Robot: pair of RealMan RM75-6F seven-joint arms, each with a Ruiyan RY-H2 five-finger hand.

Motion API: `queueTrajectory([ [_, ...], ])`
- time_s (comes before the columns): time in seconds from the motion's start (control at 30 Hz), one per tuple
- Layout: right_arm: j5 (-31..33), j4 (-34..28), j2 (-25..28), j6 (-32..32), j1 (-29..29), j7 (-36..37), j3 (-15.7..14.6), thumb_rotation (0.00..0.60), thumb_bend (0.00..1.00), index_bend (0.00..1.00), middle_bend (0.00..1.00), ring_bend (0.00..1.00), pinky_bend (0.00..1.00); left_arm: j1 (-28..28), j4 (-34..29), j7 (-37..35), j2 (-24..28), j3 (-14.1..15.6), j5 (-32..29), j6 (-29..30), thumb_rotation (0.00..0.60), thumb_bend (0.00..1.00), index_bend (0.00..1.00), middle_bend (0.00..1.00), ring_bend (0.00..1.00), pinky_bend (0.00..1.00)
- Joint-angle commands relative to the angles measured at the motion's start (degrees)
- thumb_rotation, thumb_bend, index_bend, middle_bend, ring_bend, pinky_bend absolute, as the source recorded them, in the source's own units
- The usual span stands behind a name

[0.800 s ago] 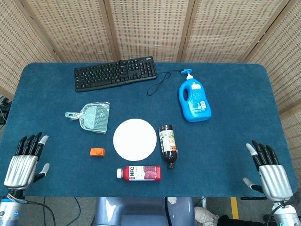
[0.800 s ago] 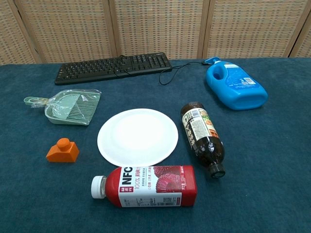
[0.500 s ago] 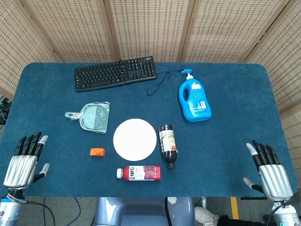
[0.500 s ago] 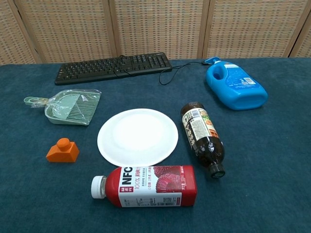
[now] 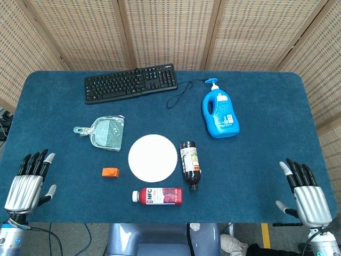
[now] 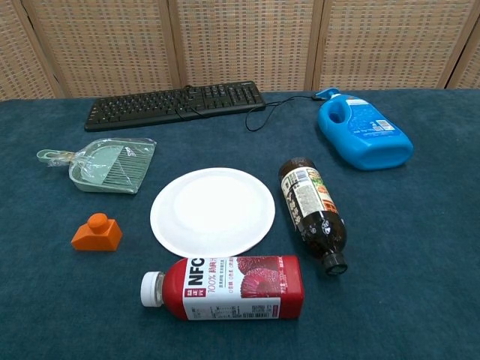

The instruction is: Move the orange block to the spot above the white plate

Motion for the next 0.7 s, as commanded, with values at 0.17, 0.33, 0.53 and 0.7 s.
queueTrajectory([
  [0.17, 0.33, 0.24, -0.06, -0.34, 0.09, 0.03, 0.02, 0.600, 0.00, 0.00, 0.00, 0.00, 0.01, -0.17, -0.20, 0.52, -0.19, 0.16, -0.27, -0.48, 0.600, 0.34, 0.00, 0.00, 0.00, 0.00],
  [0.33, 0.29, 0.06, 0.16, -0.13, 0.03, 0.53, 0.06, 0.600, 0.00, 0.00, 0.00, 0.00, 0.01, -0.16, -0.40, 1.15, -0.43, 0.19, 0.00, -0.23, 0.600, 0.26, 0.00, 0.00, 0.00, 0.00],
  [0.53, 0.46, -0.02, 0.48, -0.03, -0.02, 1.19, 0.14, 0.600, 0.00, 0.00, 0.00, 0.00, 0.01, -0.61, -0.29, 1.37, -1.03, -0.23, -0.83, -0.84, 0.600, 0.25, 0.00, 0.00, 0.00, 0.00],
  [0.7, 0.54, -0.04, 0.55, -0.20, 0.03, 1.26, 0.12, 0.600, 0.00, 0.00, 0.00, 0.00, 0.01, -1.95, -0.23, 2.60, -1.56, -1.02, -2.20, -2.67, 0.600, 0.25, 0.00, 0.00, 0.00, 0.00],
])
